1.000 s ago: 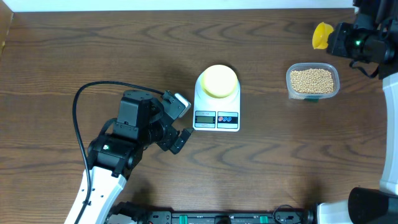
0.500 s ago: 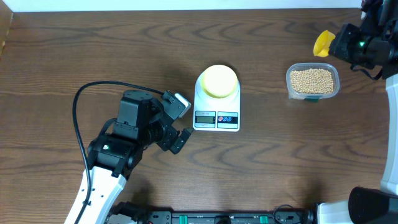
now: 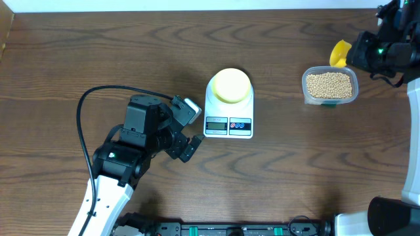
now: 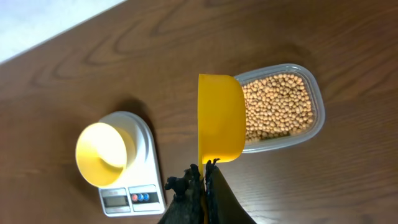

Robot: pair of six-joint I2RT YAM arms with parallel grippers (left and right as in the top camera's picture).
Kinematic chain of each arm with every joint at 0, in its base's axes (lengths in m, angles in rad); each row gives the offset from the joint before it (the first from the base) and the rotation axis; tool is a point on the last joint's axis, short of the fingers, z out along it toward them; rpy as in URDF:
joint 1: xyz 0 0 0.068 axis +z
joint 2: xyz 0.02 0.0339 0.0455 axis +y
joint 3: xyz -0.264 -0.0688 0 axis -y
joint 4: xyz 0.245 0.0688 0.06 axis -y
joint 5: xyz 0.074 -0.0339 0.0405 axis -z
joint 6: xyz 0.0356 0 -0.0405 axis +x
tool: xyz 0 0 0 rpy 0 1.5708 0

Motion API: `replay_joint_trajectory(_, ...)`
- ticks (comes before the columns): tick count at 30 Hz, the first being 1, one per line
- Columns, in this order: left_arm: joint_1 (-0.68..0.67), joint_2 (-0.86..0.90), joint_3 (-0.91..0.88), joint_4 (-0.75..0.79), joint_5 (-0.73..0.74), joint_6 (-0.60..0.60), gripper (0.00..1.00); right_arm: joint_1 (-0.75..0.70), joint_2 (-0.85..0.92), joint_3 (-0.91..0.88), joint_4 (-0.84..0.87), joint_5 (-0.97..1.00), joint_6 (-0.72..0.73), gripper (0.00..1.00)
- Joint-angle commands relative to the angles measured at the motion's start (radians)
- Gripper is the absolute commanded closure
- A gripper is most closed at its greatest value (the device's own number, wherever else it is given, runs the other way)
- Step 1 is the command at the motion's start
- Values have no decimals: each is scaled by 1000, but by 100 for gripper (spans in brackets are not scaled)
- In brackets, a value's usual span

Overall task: Scoop item into bowl and weigh 50g on scale
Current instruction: 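Move the yellow scoop with the right gripper over the soybean tub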

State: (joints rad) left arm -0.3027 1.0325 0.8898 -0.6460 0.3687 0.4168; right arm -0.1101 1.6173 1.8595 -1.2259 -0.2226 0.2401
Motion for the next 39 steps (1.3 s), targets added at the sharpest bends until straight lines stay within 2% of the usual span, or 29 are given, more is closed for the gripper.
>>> replay_joint_trajectory(1, 3, 0, -1, 0, 13, 9, 2, 2, 5, 23, -15, 6, -126, 99)
replay_joint_trajectory(11, 3, 0, -1, 0, 13, 9, 2, 87, 5, 23, -21, 6, -388, 99)
replay_joint_trajectory(33, 3, 0, -1, 0, 6, 10, 2, 111, 5, 22, -55, -60, -437, 99)
replay_joint_trajectory(34, 3, 0, -1, 4, -53, 35, 2, 111, 5, 22, -55, -60, -437, 99)
replay_joint_trajectory(36, 3, 0, -1, -2, -265, 73, 2, 111, 5, 22, -51, -56, -436, 99)
replay_joint_trajectory(39, 3, 0, -1, -4, -299, 73, 2, 111, 5, 22, -51, -56, -436, 99)
